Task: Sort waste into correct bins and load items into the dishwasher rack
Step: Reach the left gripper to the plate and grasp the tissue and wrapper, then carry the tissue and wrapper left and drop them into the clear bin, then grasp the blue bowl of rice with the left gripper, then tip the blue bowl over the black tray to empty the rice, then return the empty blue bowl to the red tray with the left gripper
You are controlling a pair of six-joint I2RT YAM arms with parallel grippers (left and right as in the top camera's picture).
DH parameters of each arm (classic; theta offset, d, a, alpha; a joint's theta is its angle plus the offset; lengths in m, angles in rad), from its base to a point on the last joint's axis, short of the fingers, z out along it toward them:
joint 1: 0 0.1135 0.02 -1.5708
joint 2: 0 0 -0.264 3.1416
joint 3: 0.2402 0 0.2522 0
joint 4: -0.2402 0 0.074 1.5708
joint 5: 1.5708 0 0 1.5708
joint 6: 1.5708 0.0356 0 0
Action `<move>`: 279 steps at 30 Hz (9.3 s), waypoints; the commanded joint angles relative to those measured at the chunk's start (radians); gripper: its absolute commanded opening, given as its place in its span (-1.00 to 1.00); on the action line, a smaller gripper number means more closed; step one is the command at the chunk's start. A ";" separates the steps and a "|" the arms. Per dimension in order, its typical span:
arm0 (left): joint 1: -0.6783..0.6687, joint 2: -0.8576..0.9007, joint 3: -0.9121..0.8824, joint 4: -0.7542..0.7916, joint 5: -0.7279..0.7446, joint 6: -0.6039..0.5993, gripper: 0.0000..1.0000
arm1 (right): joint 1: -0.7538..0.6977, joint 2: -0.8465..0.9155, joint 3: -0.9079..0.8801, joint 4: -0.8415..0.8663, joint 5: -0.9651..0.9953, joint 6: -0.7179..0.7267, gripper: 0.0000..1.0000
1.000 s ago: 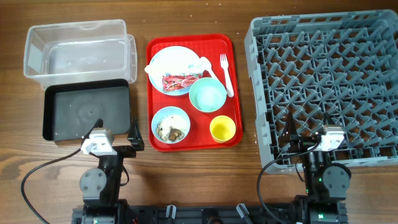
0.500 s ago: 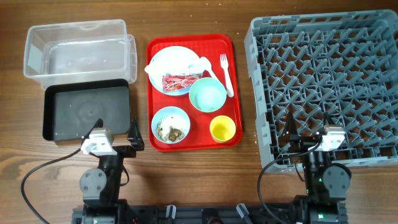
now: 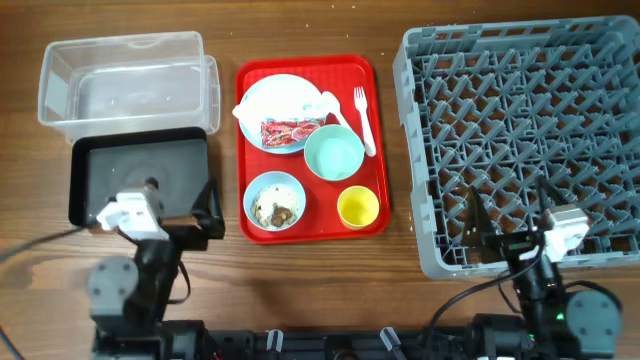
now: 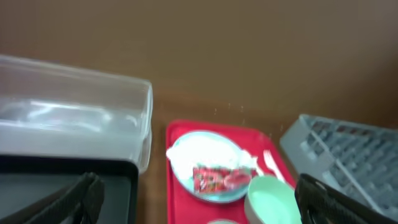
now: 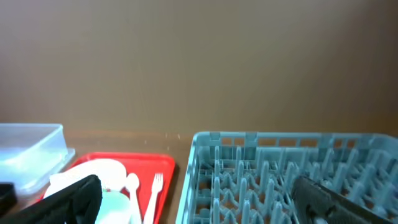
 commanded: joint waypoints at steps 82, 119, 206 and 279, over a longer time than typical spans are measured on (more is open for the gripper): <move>-0.087 1.453 1.242 -0.585 -0.237 -0.428 -0.92 | 0.000 0.973 0.666 -0.657 -0.244 0.046 0.99; 0.195 1.485 1.237 -0.519 -0.188 -0.064 0.90 | 0.000 0.973 0.666 -0.650 -0.244 0.044 0.99; -0.114 1.127 0.697 -0.644 0.054 -0.164 -0.92 | -0.001 0.974 0.666 -0.661 -0.244 0.046 0.99; -0.149 1.065 0.699 -0.668 0.183 -0.166 -0.92 | 0.000 0.974 0.666 -0.668 -0.240 0.046 1.00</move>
